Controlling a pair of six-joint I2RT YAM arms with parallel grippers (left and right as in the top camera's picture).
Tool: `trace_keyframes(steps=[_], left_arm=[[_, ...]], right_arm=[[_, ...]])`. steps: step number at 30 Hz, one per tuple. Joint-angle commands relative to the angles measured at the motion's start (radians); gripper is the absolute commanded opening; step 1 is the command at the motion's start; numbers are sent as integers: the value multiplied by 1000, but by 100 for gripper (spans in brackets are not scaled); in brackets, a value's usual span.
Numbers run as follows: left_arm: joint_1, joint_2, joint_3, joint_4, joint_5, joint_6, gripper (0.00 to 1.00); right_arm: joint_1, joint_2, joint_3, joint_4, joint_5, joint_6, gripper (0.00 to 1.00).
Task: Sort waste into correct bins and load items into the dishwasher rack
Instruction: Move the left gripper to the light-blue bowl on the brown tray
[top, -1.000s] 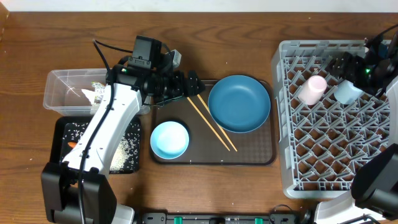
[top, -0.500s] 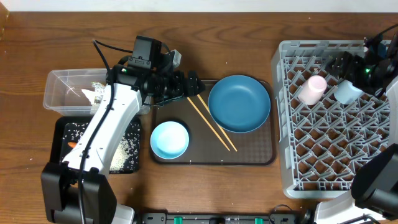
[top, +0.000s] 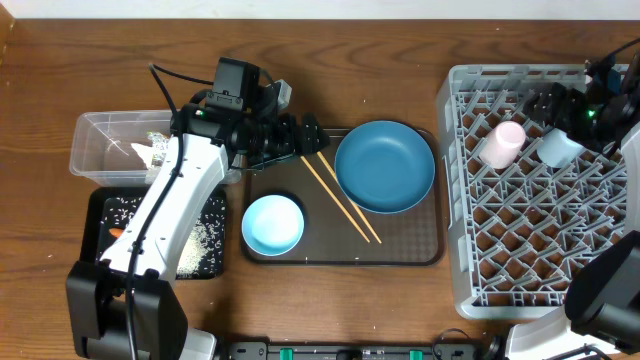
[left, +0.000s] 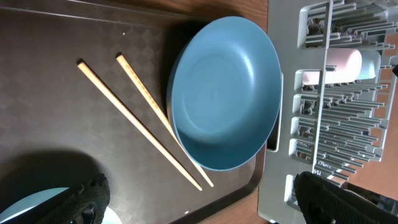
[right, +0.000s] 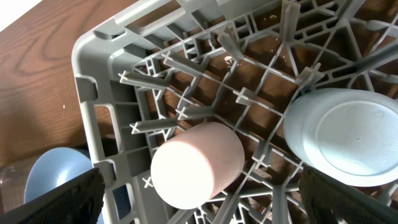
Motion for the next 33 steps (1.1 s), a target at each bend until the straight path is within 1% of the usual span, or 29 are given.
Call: trace_keyframes(steps=[1,11,16,27,29,31,33], left_arm=[[2,-21,11,-3,-13,14,98],[2,-21,11,-3,-13,14,98],[2,-21,11,43,-13,13,98],[2,-21,11,36,-17,13,98],[2,-21,11,24,-59,-17,98],[2,-22,11,-13,-142,-98,98],[2,-25,11,-48,-192,-119,98]], right_arm=[[-8,9,-3,0,-13,0,99],[-8,9,-3,-1,-13,0,99],[-8,9,-3,-1,-13,0,99],[-8,9,-3,-1,-13,0,99],[-7,9,-3,-1,-13,0,99],[-7,9,-3,-1,-13,0,99],[-7,9,-3,-1,-13,0,99]])
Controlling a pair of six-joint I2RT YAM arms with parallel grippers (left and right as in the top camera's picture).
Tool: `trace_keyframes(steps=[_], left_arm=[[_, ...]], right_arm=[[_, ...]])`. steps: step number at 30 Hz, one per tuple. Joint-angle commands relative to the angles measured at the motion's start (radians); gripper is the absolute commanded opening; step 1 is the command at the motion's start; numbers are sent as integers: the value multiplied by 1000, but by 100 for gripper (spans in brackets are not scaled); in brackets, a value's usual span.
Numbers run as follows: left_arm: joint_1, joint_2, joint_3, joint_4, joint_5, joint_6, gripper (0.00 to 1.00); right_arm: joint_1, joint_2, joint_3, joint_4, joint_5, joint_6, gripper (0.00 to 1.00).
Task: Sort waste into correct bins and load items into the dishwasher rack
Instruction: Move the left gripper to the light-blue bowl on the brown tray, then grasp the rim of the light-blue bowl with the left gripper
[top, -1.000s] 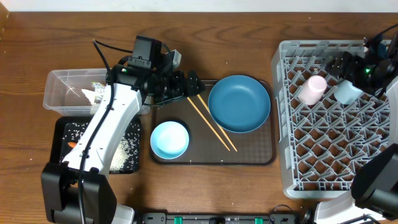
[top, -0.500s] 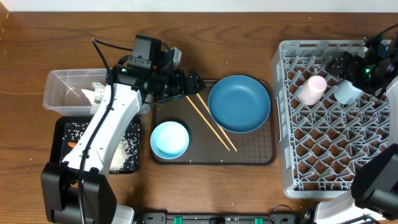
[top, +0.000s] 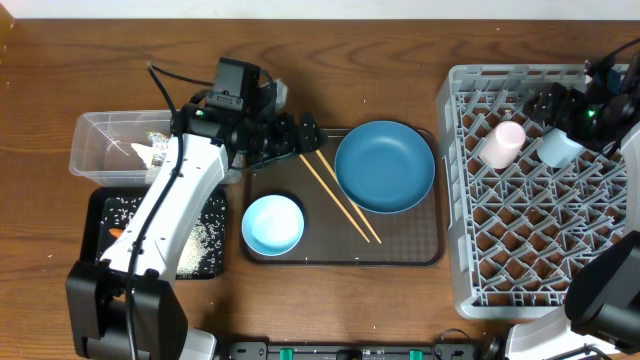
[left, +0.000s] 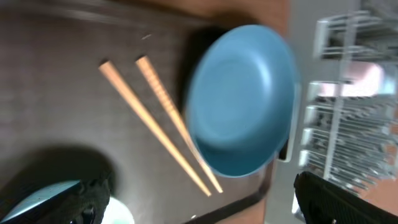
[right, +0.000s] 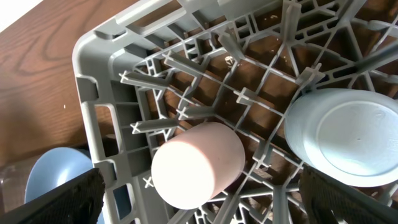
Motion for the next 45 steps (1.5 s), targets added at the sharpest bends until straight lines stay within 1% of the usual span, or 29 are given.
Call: trace_keyframes(steps=[1,8,15,19,23,30,31,33,37,42,45], left_arm=[[2,-28,11,-48,-136,-66,98],[-30,-48,11,-238,-294,-71,98],[-44,-58,11,-426,-476,-153,98],[-52,-57,-18,-452,-481,-168,98],[-63,-57,-84,-468,-481,-170,98],[-62,-57,-208,-426,-468,-209,98],[-62,-57,-221,-417,-466,-209,100],[-63,-57,-249,-402,-466,-213,93],[-63,-57,-311,-328,-466,-216,83],[-63,-57,-384,-227,-467,-216,76],[-62,-57,-423,-176,-467,-220,69]], right_arm=[[-7,9,-3,-1,-11,0,99],[-7,9,-3,-1,-11,0,99],[-7,9,-3,-1,-11,0,99],[-7,9,-3,-1,-11,0,99],[-7,9,-3,-1,-11,0,99],[-7,9,-3,-1,-11,0,99],[-7,9,-3,-1,-11,0,99],[-7,9,-3,-1,-11,0,99],[-7,9,-3,-1,-11,0,99],[-7,9,-3,-1,-11,0,99],[-7,9,-3,0,-11,0,99]])
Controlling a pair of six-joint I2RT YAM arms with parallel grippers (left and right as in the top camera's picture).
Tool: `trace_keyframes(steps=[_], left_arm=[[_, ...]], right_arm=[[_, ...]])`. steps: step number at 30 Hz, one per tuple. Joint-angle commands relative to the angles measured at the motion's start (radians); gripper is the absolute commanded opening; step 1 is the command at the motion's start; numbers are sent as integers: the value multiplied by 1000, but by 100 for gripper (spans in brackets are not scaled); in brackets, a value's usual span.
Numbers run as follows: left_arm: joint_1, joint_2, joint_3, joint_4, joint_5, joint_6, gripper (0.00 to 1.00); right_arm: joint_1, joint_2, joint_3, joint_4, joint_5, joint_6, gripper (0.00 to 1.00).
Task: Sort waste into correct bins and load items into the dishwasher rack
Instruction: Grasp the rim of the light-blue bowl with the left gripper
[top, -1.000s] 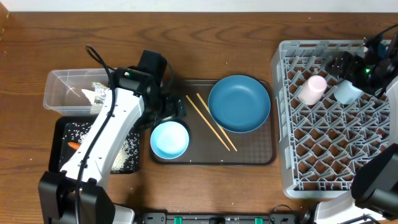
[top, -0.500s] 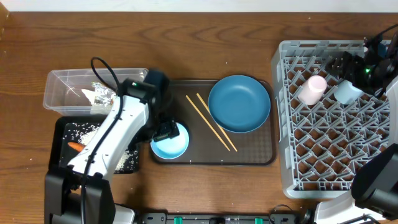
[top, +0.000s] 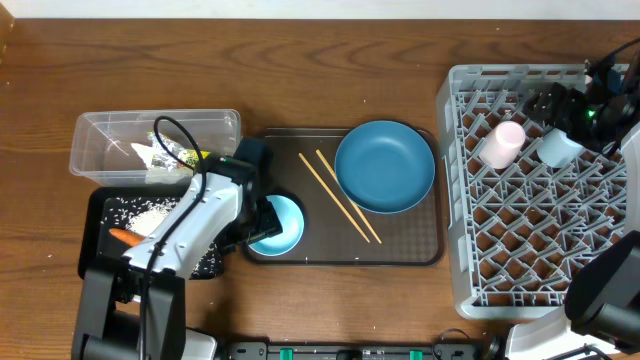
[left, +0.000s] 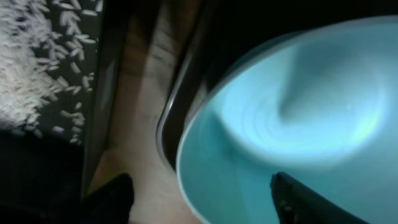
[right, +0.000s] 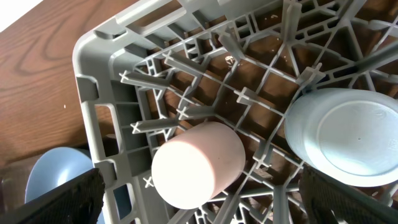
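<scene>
My left gripper (top: 262, 222) is open and low over the left edge of the small light-blue bowl (top: 277, 224) on the dark tray (top: 420, 250). In the blurred left wrist view the bowl's rim (left: 186, 143) runs between the fingers (left: 109, 199), with nothing gripped. A large blue bowl (top: 385, 166) and two chopsticks (top: 340, 196) lie further right on the tray. Above the grey dishwasher rack (top: 470, 290) my right gripper (top: 548, 103) hangs open, over a pink cup (right: 198, 163) and a pale blue cup (right: 345, 146) standing upside down.
A clear bin (top: 100, 135) with wrappers stands at the left. In front of it a black bin (top: 95, 215) holds rice and a piece of carrot (top: 125, 237). The left arm lies across the black bin.
My left gripper has moved from the tray's far left corner, by the chopstick ends, down to the small light-blue bowl and now straddles its left rim. The right arm has not moved.
At first my left gripper hovered open at the tray's far left corner, facing the chopsticks and large blue bowl. It stayed about there a second later. Now it is low at the small bowl. The right gripper stayed open over the two cups throughout.
</scene>
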Motion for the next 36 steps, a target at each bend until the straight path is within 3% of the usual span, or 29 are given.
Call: trace_keyframes(steps=[1,4,6,10,15,19,27,36], left_arm=[[0,-14,-42,28,-8,-2,66],[-1,-14,-53,42,-8,-2,54],[0,-14,-53,45,-8,-2,50],[0,-14,-53,60,-8,-2,29],[0,-15,-53,79,-8,-2,19],[0,-15,-52,78,-8,-2,6],[0,-43,1,55,-8,16,6],[-1,-202,90,-18,31,18,6]], right_arm=[[-7,9,-2,-1,-10,0,99],[-7,9,-2,-1,-10,0,99],[-7,9,-2,-1,-10,0,99],[-7,9,-2,-1,-10,0,99],[-7,9,-2,-1,-10,0,99],[-7,9,-2,-1,-10,0,99],[-7,9,-2,-1,-10,0,99],[-7,9,-2,-1,-10,0,99]])
